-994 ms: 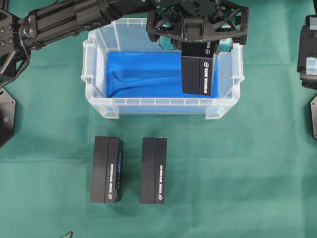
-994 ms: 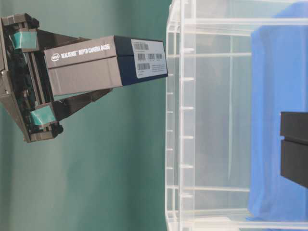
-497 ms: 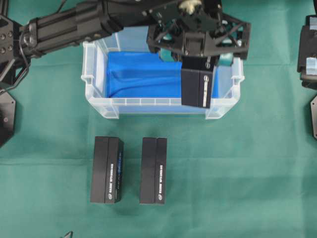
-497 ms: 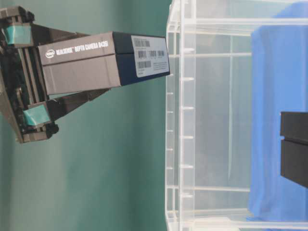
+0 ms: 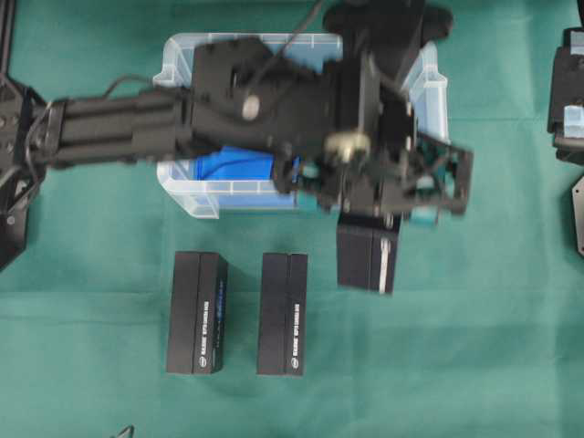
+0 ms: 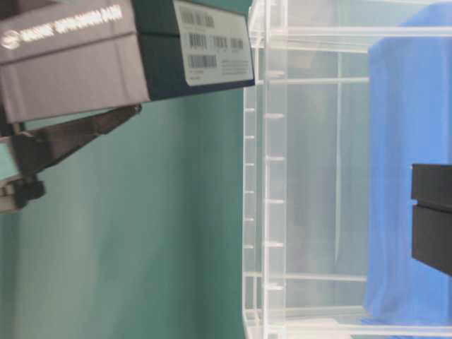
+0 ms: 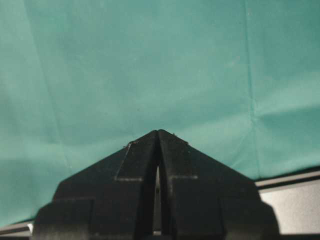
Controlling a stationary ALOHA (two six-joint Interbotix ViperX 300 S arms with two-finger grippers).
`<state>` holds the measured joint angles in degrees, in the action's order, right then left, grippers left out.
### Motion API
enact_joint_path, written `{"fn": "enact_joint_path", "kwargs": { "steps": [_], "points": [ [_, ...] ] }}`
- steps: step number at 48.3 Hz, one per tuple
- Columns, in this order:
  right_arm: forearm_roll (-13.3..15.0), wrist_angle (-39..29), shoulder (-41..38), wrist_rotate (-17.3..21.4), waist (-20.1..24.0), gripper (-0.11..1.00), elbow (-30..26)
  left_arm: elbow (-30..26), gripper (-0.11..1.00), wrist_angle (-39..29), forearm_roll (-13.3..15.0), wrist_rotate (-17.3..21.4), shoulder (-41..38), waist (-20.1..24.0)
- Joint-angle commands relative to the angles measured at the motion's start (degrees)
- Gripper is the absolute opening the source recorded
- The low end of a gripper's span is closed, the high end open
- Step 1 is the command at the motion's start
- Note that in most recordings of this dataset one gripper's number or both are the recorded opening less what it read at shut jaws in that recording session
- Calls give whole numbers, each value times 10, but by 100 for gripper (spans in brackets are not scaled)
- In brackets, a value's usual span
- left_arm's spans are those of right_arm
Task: Take the box out of the case with the left arm.
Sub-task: 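Carry the box forward and lower it onto the table right of the others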
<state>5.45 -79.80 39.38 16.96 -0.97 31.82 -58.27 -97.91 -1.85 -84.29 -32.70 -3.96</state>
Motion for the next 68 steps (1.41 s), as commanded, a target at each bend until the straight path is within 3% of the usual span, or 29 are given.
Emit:
{"fn": "enact_joint_path", "kwargs": {
  "steps": [1,18,34,49,68],
  "points": [
    [2,1,0,1,0,0,-8,-17,61,2,-4,-18,40,-21],
    [1,3,-1,1,0,0,-8,-15,61,1,-9,-82,44,-78],
    [-1,3,-1,2,0,0,-7,4,61,2,-27,-91,47,-88],
    [-1,4,-1,15,0,0,-7,134,61,54,-29,-112,72,-88],
    [-1,3,-1,18,0,0,-6,335,61,273,-29,-150,92,-92]
  ]
}}
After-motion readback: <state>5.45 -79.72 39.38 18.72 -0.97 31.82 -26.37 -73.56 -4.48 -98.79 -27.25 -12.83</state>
